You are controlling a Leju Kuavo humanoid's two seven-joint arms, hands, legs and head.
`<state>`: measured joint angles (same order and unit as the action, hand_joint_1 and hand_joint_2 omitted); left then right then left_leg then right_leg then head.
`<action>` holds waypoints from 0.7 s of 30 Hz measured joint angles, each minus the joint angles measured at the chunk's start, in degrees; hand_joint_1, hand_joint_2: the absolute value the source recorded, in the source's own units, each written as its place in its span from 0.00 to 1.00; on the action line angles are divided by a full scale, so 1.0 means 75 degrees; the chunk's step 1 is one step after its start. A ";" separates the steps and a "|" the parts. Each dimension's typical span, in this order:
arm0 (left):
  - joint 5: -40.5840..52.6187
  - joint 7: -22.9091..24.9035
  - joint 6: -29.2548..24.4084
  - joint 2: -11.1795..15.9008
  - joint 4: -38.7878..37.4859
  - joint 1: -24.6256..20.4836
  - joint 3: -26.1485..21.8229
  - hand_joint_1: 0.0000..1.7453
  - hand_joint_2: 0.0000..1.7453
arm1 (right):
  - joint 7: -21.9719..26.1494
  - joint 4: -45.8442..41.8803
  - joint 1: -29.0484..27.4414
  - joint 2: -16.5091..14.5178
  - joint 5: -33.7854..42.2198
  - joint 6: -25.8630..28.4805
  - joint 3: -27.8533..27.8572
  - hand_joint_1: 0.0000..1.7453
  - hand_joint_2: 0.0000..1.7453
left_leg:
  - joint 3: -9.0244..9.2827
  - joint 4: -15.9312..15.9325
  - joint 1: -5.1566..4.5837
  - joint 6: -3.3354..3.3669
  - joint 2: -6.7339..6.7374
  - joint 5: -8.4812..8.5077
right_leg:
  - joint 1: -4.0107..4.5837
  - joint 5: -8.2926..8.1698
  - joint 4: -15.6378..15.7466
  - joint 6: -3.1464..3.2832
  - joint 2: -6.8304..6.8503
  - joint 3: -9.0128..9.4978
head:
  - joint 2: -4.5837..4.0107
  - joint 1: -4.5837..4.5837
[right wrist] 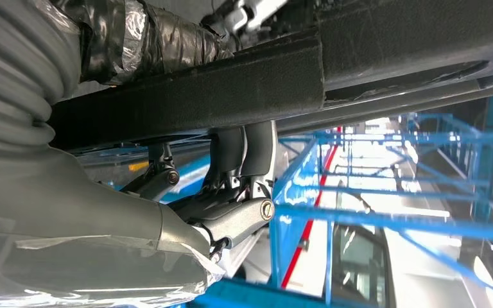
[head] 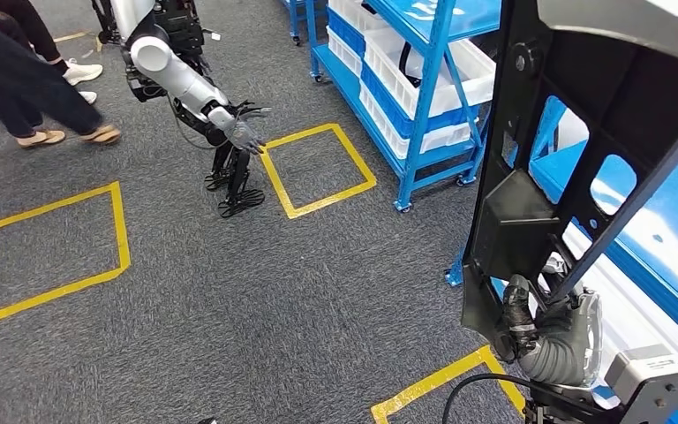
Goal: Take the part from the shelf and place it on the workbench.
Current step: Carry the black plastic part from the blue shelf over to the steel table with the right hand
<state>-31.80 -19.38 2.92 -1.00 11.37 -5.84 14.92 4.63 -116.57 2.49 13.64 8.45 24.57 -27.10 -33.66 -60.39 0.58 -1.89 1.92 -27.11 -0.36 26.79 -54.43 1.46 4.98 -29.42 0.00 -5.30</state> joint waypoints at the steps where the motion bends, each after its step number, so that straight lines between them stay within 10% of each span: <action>1: 0.0000 0.0000 0.0000 0.0000 0.0000 -0.0013 0.0003 0.00 0.00 | 0.0000 0.0001 0.0004 -0.0001 -0.0001 0.0000 0.0001 1.00 1.00 | 0.0230 0.0427 -0.0028 0.0049 0.0124 0.0125 | 0.0019 0.0016 -0.0018 -0.0033 0.0073 0.0000 | 0.0000 0.0004; 5: 0.0000 0.0001 -0.0007 -0.0001 0.0000 -0.0027 0.0020 0.00 0.00 | 0.0000 0.0001 0.0016 -0.0002 -0.0002 -0.0011 -0.0007 1.00 1.00 | 0.0306 0.0761 -0.0059 0.0226 0.0006 0.0222 | 0.0042 0.0067 -0.0058 -0.0184 0.0282 -0.0005 | 0.0000 0.0020; 9: 0.0000 0.0003 -0.0022 -0.0068 0.0000 -0.0024 0.0036 0.00 0.00 | 0.0006 0.0012 0.0006 -0.0012 -0.0004 -0.0028 -0.0009 1.00 1.00 | 0.0268 0.0805 0.0010 0.0365 -0.0343 0.0323 | -0.0013 0.0900 -0.1511 -0.0299 -0.0512 -0.0634 | 0.0000 0.0067; 12: 0.0000 0.0026 -0.0023 -0.0138 0.0000 -0.0032 0.0036 0.00 0.00 | 0.0006 0.0051 -0.0022 -0.0012 -0.0002 -0.0046 -0.0015 1.00 1.00 | 0.0232 0.0789 0.0002 0.0371 -0.0676 0.0358 | -0.0018 0.1081 -0.2438 -0.0287 -0.0637 -0.1090 | 0.0000 0.0071; 16: 0.0000 0.0046 -0.0018 -0.0160 0.0000 -0.0036 0.0043 0.00 0.00 | 0.0007 0.0073 0.0002 -0.0016 -0.0003 -0.0065 -0.0019 1.00 1.00 | 0.0189 0.0740 0.0009 0.0299 -0.1110 0.0395 | -0.0040 0.0098 -0.0586 -0.0138 -0.1217 -0.0308 | 0.0000 0.0072; 18: -0.0001 0.0055 -0.0014 -0.0160 0.0000 -0.0044 0.0045 0.00 0.00 | 0.0010 0.0075 0.0013 -0.0026 -0.0003 -0.0071 -0.0025 1.00 1.00 | 0.0100 0.0735 0.0034 0.0202 -0.1308 0.0440 | -0.0045 0.0003 -0.0141 -0.0097 -0.1453 -0.0125 | 0.0000 0.0066; 21: -0.0012 0.0055 -0.0015 -0.0155 0.0000 -0.0008 0.0045 0.00 0.00 | 0.0012 0.0084 0.0022 -0.0044 -0.0001 -0.0074 -0.0032 1.00 1.00 | -0.0022 0.0652 0.0039 0.0061 -0.1302 0.0426 | -0.0057 -0.0061 -0.0023 -0.0020 -0.1151 -0.0035 | 0.0000 0.0046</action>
<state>-31.89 -18.97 2.81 -2.16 11.37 -5.90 15.26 4.72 -115.94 2.65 13.31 8.44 24.01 -27.34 -33.82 -55.51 0.88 -1.43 -7.84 -23.92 -0.78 26.34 -54.60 1.31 -3.65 -29.69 0.00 -4.95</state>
